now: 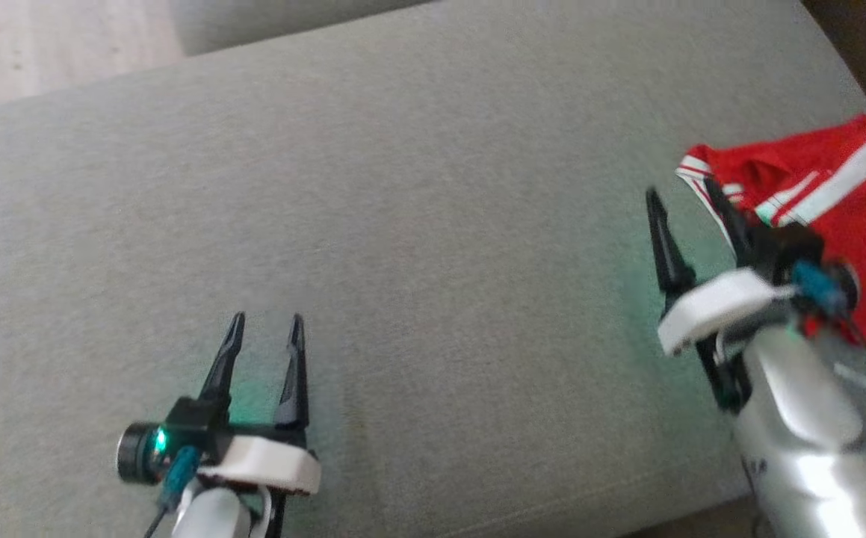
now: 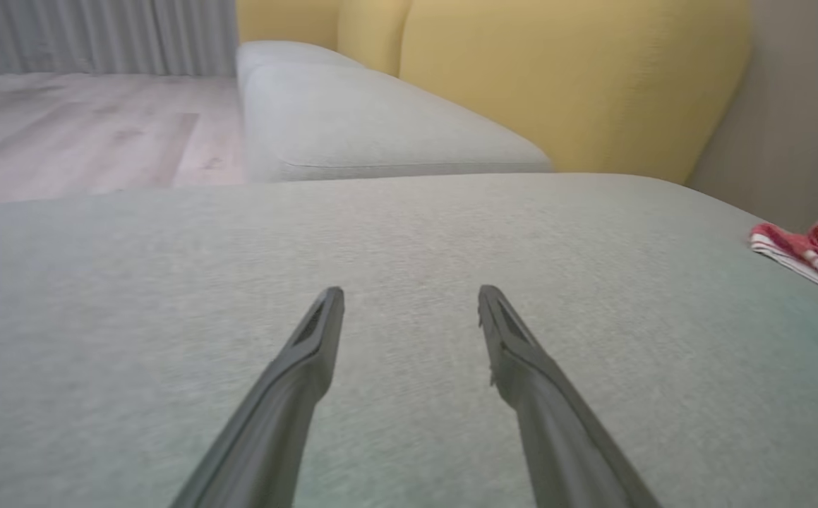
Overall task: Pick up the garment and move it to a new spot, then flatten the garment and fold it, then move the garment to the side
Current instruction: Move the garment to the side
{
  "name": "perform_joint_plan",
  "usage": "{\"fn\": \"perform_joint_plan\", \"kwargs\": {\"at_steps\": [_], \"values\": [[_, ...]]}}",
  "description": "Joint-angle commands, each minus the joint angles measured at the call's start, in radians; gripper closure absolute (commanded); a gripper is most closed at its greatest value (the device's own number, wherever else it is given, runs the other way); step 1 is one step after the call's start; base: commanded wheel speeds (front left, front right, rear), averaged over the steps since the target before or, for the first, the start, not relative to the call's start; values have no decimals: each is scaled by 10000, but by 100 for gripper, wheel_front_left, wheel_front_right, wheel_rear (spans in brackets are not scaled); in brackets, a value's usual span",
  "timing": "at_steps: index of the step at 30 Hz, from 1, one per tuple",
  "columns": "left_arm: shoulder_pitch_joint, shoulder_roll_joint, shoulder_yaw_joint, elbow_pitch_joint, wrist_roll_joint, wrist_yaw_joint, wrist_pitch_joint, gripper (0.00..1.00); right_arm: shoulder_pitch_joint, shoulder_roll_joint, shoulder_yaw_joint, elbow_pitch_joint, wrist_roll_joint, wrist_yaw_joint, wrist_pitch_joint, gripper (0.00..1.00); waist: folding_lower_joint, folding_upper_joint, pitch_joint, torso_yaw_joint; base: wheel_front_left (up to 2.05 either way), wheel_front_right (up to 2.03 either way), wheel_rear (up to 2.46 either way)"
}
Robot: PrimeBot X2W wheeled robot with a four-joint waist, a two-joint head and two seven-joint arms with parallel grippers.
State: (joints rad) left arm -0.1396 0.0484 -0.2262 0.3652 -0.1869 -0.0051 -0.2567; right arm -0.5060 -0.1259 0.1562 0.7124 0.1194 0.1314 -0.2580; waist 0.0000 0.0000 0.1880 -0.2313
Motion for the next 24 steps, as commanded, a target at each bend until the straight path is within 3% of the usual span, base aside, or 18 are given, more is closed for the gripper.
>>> {"fn": "perform_joint_plan", "kwargs": {"at_steps": [1, 12, 24], "values": [[110, 18, 397, -260, -5, 103, -51, 0, 254, 89, 35, -422, 187, -7, -38, 0, 0, 0, -406, 465, 0, 0, 0], [794, 18, 1354, -238, -153, 503, -51, 0, 2198, 664, -967, -1133, 342, -7, -38, 0, 0, 0, -1237, 1280, 0, 0, 0], [1210, 18, 1830, -280, -193, 648, -51, 0, 2635, 752, -773, -1466, 548, -7, -38, 0, 0, 0, -1615, 1799, 0, 0, 0]]}}
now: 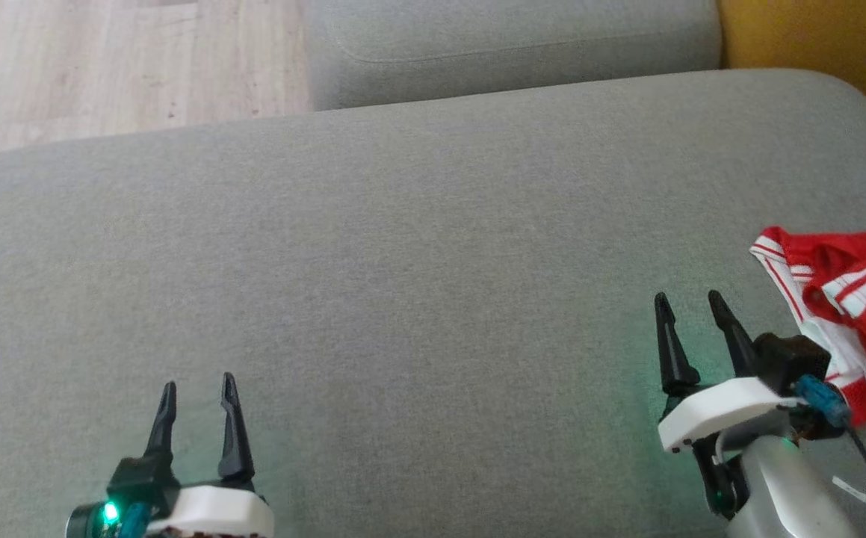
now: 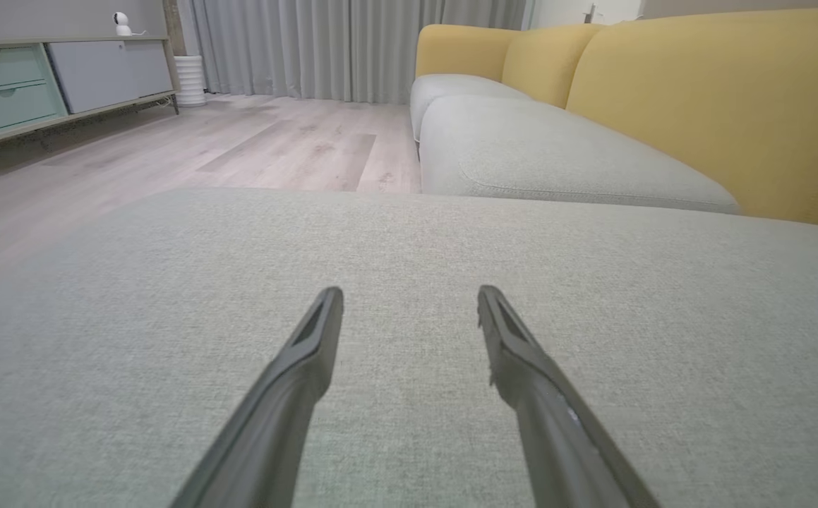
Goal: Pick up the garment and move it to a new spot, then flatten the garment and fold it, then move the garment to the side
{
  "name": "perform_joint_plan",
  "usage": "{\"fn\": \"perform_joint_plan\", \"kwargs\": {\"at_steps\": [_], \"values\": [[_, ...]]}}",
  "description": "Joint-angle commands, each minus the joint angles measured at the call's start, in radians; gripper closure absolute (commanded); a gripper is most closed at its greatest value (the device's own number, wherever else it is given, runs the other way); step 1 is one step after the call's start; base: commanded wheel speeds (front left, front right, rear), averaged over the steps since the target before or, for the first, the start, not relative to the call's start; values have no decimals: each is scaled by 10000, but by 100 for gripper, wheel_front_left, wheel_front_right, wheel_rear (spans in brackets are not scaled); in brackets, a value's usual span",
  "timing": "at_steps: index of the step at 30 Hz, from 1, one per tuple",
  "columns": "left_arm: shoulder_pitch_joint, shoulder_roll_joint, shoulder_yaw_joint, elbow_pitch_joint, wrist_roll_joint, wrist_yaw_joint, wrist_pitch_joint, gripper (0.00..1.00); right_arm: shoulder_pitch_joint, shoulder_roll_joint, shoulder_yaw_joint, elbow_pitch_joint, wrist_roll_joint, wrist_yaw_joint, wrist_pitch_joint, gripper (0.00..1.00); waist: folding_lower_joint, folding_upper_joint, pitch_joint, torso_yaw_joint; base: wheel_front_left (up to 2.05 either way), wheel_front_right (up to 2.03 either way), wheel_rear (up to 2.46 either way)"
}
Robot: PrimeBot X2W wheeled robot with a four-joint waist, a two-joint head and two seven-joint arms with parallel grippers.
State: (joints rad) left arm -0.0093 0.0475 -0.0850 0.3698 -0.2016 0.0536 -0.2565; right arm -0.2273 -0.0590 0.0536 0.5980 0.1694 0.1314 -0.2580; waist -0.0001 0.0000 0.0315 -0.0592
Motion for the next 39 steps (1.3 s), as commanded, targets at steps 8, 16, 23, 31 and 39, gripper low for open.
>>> {"fn": "perform_joint_plan", "kwargs": {"at_steps": [8, 16, 23, 31, 39], "values": [[30, 28, 540, -366, -164, -59, -53, 0, -58, 86, 433, -339, 176, -7, -38, 0, 1, 0, -179, 330, 0, 0, 0], [110, 28, 758, -382, -533, -385, -53, 0, -108, 86, 822, -311, 467, -7, -38, 0, 1, 0, -198, 165, 0, 0, 0], [384, -18, 428, 459, -773, -385, 83, 100, 390, 88, 605, 408, 690, 0, 78, 100, 1, 0, -202, 148, 0, 0, 0], [297, -15, 526, 348, -1645, -480, 320, 100, 448, 88, 458, 146, 1586, -1, 316, 100, 1, 0, -207, 177, 0, 0, 0], [235, -13, 598, 234, -2402, -562, 508, 100, 506, 88, 341, -91, 2364, -1, 510, 100, 1, 0, -212, 202, 0, 0, 0]]}}
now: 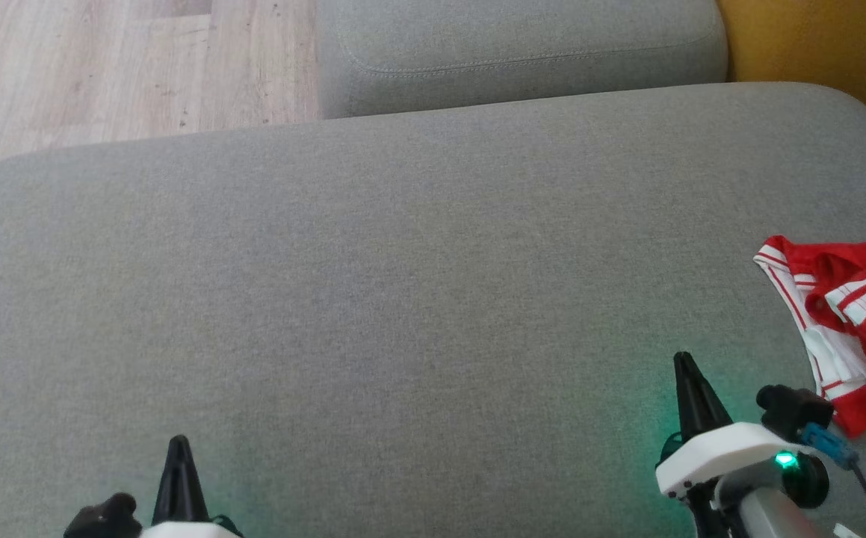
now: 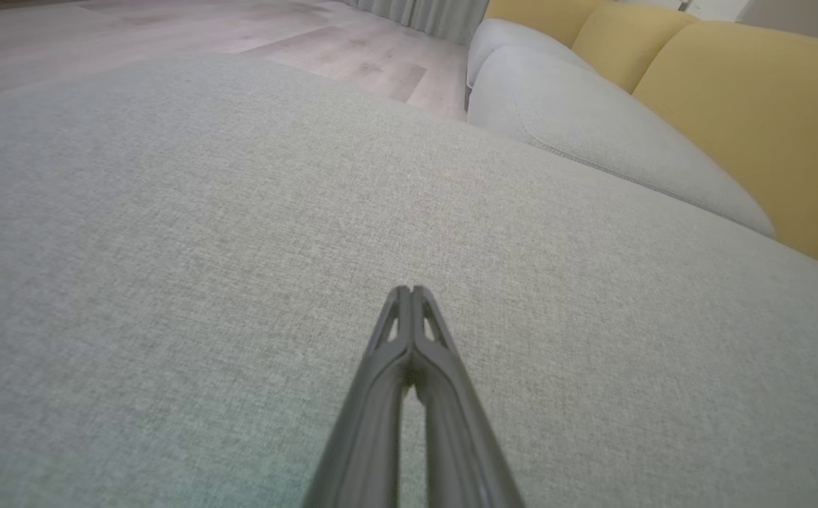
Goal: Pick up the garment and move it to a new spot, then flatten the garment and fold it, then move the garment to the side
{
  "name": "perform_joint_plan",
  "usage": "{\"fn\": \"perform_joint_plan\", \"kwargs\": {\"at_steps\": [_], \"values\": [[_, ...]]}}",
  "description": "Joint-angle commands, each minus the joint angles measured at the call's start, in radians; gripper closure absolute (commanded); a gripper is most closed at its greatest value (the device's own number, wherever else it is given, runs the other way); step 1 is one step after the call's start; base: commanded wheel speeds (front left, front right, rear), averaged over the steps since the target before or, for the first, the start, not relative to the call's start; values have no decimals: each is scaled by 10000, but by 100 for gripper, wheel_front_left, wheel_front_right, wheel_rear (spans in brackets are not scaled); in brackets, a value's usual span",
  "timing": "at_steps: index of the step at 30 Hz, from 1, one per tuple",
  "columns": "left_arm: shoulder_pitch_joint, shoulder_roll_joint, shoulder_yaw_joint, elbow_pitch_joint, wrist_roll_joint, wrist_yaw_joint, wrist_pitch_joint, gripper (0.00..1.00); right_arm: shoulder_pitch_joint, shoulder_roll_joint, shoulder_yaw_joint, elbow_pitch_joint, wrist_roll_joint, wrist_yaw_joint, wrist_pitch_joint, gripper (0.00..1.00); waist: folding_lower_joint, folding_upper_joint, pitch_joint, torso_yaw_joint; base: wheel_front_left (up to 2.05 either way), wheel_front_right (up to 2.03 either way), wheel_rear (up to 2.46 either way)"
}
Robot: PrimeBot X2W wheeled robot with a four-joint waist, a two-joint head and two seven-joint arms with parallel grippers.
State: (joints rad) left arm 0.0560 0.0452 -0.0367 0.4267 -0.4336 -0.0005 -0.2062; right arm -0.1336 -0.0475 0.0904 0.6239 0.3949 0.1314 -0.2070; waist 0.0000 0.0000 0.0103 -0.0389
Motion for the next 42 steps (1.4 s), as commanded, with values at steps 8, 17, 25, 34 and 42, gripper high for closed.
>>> {"fn": "perform_joint_plan", "kwargs": {"at_steps": [8, 17, 25, 34, 42], "values": [[-514, 13, 225, -465, -1054, -128, 266, 100, -369, -27, -191, -642, 1111, -2, 263, 100, 0, 0, -6, 31, 0, 0, 0], [-616, 17, 340, -588, -2026, -235, 531, 100, -312, -27, -359, -929, 2112, -2, 530, 100, 0, 0, -12, 64, 0, 0, 0], [-707, 20, 443, -697, -2889, -329, 767, 100, -261, -27, -508, -1183, 3001, -3, 767, 100, 0, 0, -17, 92, 0, 0, 0], [-809, 23, 559, -819, -3857, -435, 1032, 100, -205, -27, -676, -1468, 3999, -3, 1033, 100, 0, 0, -23, 125, 0, 0, 0], [-900, 26, 662, -927, -4720, -530, 1268, 100, -154, -27, -826, -1722, 4888, -4, 1271, 100, 0, 0, -28, 154, 0, 0, 0]]}}
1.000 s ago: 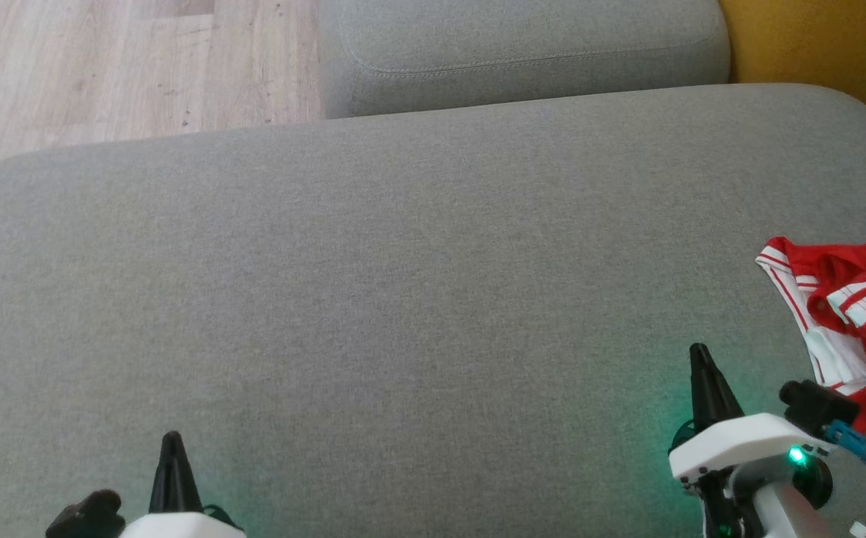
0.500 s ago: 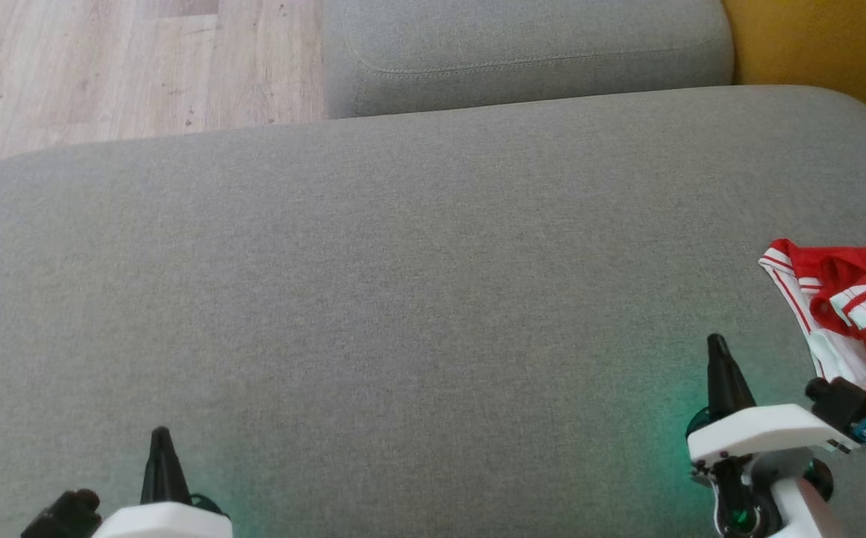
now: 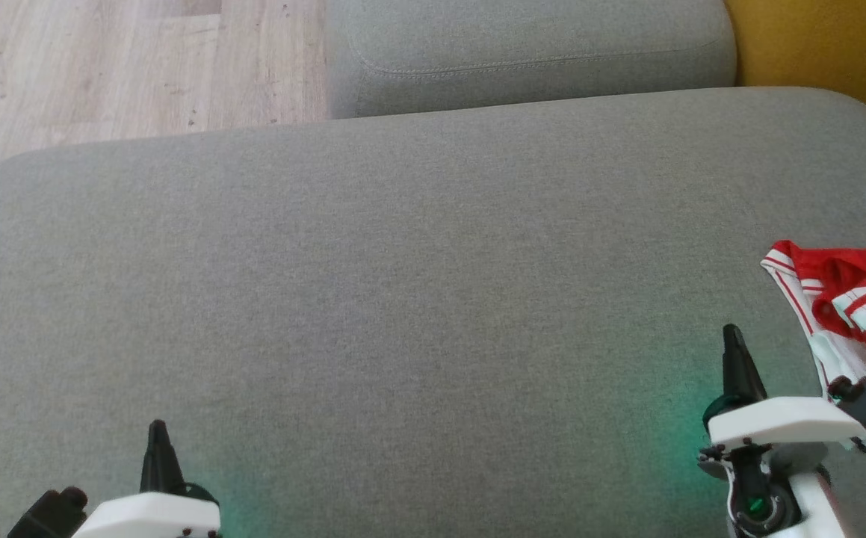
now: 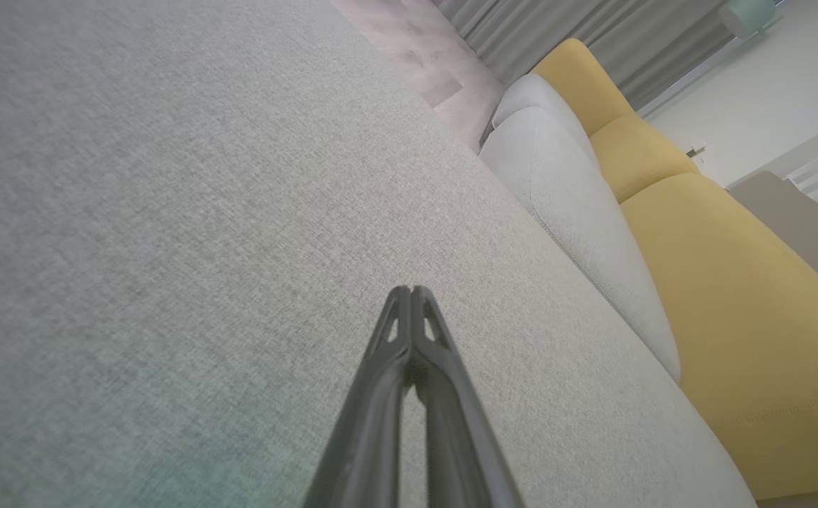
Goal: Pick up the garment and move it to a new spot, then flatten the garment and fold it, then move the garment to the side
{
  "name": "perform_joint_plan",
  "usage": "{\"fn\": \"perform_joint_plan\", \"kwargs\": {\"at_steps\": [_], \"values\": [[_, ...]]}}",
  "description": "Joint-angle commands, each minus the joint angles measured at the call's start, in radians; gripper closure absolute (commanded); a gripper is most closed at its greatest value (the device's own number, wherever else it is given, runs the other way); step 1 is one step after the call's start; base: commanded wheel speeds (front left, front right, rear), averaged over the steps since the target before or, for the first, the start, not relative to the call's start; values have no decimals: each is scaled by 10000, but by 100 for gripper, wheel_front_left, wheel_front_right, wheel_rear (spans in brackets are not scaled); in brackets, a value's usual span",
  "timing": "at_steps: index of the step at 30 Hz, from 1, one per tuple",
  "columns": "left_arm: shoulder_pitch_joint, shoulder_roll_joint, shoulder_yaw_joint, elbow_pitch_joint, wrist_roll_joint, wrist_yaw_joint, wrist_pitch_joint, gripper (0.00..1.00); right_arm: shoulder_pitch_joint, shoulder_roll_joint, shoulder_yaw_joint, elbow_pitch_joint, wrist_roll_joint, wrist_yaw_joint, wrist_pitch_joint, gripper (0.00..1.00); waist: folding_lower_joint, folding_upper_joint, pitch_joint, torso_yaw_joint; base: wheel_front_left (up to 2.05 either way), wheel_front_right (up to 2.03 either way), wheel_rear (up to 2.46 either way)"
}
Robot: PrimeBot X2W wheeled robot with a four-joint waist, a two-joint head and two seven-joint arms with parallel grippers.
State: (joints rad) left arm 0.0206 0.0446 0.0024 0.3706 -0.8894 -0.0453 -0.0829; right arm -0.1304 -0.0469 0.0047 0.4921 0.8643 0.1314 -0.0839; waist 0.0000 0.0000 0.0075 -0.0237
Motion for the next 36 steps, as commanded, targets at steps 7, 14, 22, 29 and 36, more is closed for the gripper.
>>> {"fn": "perform_joint_plan", "kwargs": {"at_steps": [7, 14, 22, 29, 36], "values": [[-613, 34, 348, -447, -810, -153, 212, 100, -148, -33, -81, -595, 862, -4, 218, 100, 0, 0, -4, 23, 0, 0, 0], [-693, 37, 438, -542, -1565, -236, 419, 100, -104, -33, -212, -817, 1640, -4, 425, 100, 0, 0, -9, 49, 0, 0, 0], [-784, 40, 542, -651, -2429, -330, 655, 100, -54, -33, -361, -1071, 2530, -5, 663, 100, 0, 0, -14, 77, 0, 0, 0], [-864, 42, 632, -745, -3181, -413, 861, 100, -10, -33, -492, -1292, 3305, -5, 869, 100, 0, 0, -19, 103, 0, 0, 0], [-943, 45, 722, -840, -3936, -496, 1068, 100, 34, -33, -622, -1515, 4084, -6, 1077, 100, 0, 0, -24, 128, 0, 0, 0]]}}
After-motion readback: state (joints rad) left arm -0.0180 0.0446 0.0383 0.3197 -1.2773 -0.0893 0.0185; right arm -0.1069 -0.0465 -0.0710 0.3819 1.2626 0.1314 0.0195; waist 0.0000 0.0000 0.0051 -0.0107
